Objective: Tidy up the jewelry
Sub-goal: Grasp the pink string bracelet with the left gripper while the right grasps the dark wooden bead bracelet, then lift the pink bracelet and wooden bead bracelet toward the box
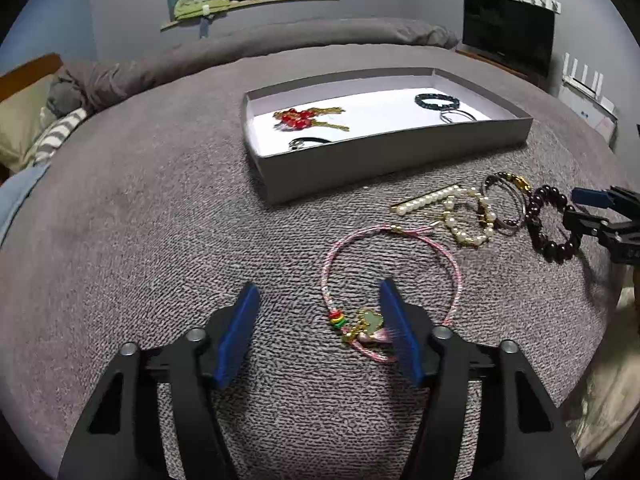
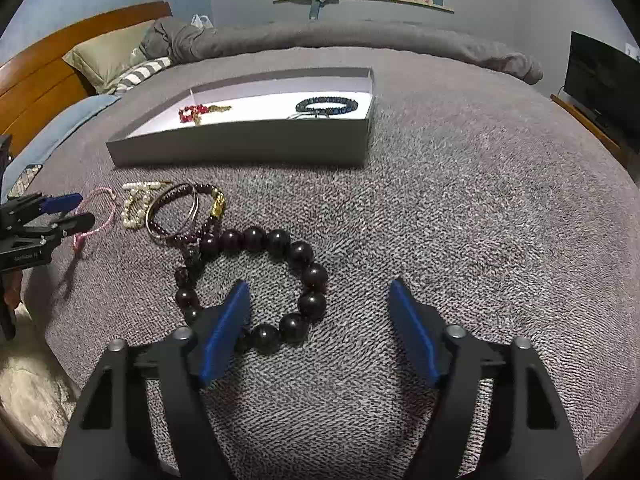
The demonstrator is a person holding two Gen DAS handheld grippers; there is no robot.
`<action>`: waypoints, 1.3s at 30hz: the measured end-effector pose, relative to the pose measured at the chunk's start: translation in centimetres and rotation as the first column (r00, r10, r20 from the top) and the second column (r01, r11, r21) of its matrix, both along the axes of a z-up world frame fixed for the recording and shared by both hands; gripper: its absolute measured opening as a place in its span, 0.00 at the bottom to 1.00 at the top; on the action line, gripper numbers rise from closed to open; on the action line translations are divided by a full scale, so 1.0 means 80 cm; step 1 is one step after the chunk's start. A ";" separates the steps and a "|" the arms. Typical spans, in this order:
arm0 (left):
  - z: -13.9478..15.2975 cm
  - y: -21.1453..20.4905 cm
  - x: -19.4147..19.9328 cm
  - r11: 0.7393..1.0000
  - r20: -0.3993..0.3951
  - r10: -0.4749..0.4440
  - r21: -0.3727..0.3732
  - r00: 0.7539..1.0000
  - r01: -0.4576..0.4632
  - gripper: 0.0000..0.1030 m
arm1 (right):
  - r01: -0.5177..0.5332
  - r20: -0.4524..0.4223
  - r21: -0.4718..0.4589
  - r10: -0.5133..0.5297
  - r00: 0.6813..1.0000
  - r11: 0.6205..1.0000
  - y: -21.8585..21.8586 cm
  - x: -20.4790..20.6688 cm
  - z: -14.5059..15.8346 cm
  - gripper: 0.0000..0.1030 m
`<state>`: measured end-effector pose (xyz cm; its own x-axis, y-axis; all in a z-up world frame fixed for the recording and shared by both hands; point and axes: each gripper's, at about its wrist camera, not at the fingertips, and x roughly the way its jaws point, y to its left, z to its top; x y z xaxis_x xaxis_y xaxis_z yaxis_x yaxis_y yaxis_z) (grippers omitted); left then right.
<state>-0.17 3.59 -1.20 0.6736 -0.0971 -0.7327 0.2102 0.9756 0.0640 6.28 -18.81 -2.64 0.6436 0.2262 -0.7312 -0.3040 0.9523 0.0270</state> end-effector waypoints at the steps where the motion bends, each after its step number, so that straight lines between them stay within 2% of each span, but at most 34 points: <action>1: 0.000 -0.002 -0.001 1.000 0.004 -0.009 0.005 1.000 0.009 0.52 | -0.005 -0.004 -0.001 0.005 1.000 1.000 0.001 0.000 -0.001 0.55; 4: -0.001 -0.007 -0.003 1.000 0.006 -0.023 0.017 1.000 0.023 0.45 | -0.017 -0.001 -0.010 0.017 1.000 1.000 0.005 -0.002 -0.001 0.48; 7: 0.001 -0.009 -0.005 0.999 0.009 -0.039 0.010 0.999 0.039 0.33 | -0.030 -0.007 -0.018 0.030 1.000 0.999 0.011 -0.001 -0.002 0.42; 12: 0.000 -0.010 -0.004 0.999 0.002 -0.053 -0.001 0.999 0.053 0.23 | -0.027 -0.019 -0.007 0.027 0.999 1.000 0.010 0.002 -0.004 0.42; 15: -0.001 -0.009 -0.003 0.999 -0.005 -0.053 -0.006 0.999 0.053 0.22 | -0.027 -0.018 -0.004 0.027 0.999 1.000 0.011 0.004 -0.005 0.40; 16: 0.000 -0.009 -0.003 0.999 -0.003 -0.053 -0.010 0.999 0.053 0.20 | -0.031 -0.018 -0.002 0.031 0.999 1.000 0.012 0.004 -0.005 0.34; 19: 0.001 -0.008 -0.003 0.999 -0.001 -0.049 -0.017 0.999 0.049 0.13 | -0.029 -0.013 -0.006 0.029 1.000 1.000 0.014 0.004 -0.005 0.28; 20: 0.002 -0.007 -0.003 0.999 0.001 -0.045 -0.015 0.999 0.045 0.08 | -0.022 -0.012 -0.004 0.022 1.000 1.000 0.014 0.006 -0.004 0.20; 22: 0.003 -0.005 -0.002 0.999 0.000 -0.041 -0.026 0.999 0.041 0.07 | -0.013 -0.022 0.032 0.014 1.000 0.999 0.007 0.008 -0.003 0.15; 27: 0.004 -0.006 -0.002 0.999 0.007 -0.042 -0.024 0.999 0.042 0.06 | -0.016 -0.009 0.040 0.017 1.000 0.999 0.006 0.007 0.001 0.14; 35: 0.028 -0.005 -0.010 0.998 0.072 -0.044 -0.050 0.996 0.047 0.05 | -0.040 0.102 0.063 0.033 0.994 0.997 0.007 -0.005 0.029 0.14; 39: 0.050 -0.009 -0.014 0.997 0.128 -0.049 -0.048 0.991 0.055 0.05 | -0.056 0.169 0.031 0.050 0.984 0.998 0.018 -0.011 0.047 0.14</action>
